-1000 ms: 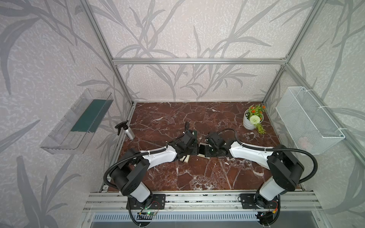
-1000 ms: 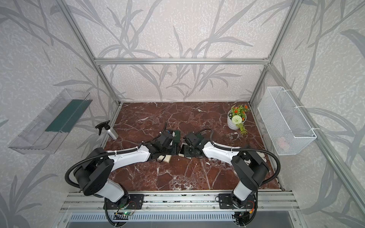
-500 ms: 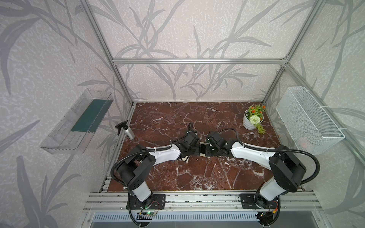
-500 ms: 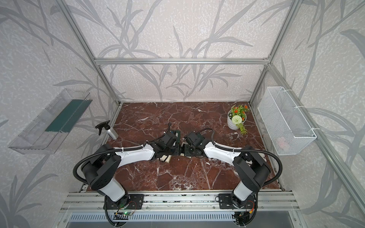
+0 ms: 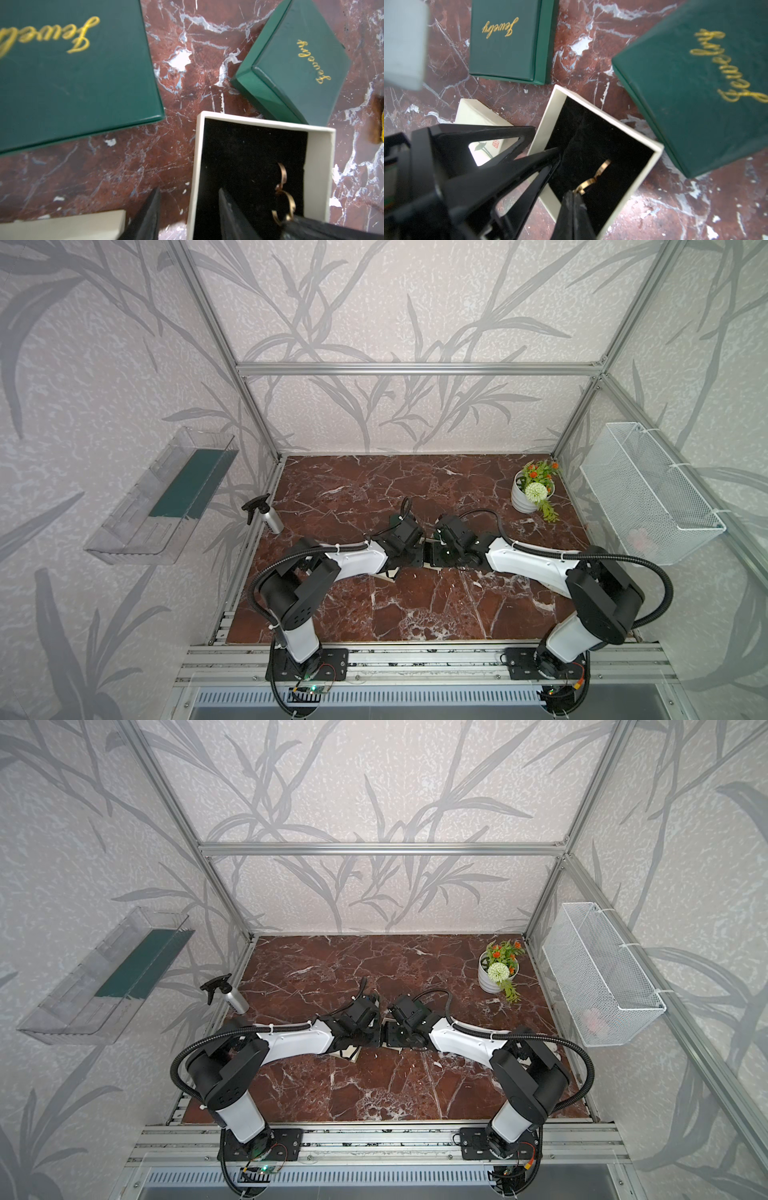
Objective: Take the rings out of the lift-off lid box
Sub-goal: Take out the ring from the jewelry box, then place the ring at the center of the board.
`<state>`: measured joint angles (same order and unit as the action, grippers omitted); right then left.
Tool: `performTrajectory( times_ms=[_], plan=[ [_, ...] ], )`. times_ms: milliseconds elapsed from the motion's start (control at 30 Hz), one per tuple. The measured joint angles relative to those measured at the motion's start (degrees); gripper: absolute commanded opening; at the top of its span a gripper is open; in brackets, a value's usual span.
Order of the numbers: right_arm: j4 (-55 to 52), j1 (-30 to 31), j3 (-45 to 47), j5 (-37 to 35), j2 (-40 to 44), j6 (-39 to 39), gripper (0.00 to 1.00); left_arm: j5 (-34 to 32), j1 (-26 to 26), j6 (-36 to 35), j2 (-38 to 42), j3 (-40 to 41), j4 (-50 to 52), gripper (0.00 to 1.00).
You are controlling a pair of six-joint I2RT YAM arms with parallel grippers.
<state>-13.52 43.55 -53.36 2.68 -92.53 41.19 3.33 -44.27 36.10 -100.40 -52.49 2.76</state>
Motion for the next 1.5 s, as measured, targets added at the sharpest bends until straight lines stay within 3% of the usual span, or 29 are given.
performTrajectory(
  times_ms=[500, 833, 1267, 1367, 1500],
  plan=[
    [1.4, -3.0, 2.8, 0.9, 4.3, 2.6, 0.00, -0.7, -0.7, 0.0, -1.0, -0.9, 0.3, 0.44],
    [-3.7, -9.4, 8.0, -1.9, 11.5, 3.4, 0.00, -1.8, -1.4, 0.0, -1.0, -0.9, 0.6, 0.44],
    [-9.8, -12.0, 9.8, -5.0, 8.1, 2.8, 0.00, -2.3, -2.3, -0.1, -0.8, -0.9, 1.4, 0.44],
    [-10.3, -12.0, 9.8, -5.0, 6.7, 2.4, 0.04, -2.3, -2.4, -0.1, -0.7, -0.9, 1.6, 0.44],
    [-10.4, -12.0, 9.6, -4.6, 6.2, 1.9, 0.20, -2.4, -2.6, -0.1, -0.6, -0.9, 1.9, 0.44]
  ],
)
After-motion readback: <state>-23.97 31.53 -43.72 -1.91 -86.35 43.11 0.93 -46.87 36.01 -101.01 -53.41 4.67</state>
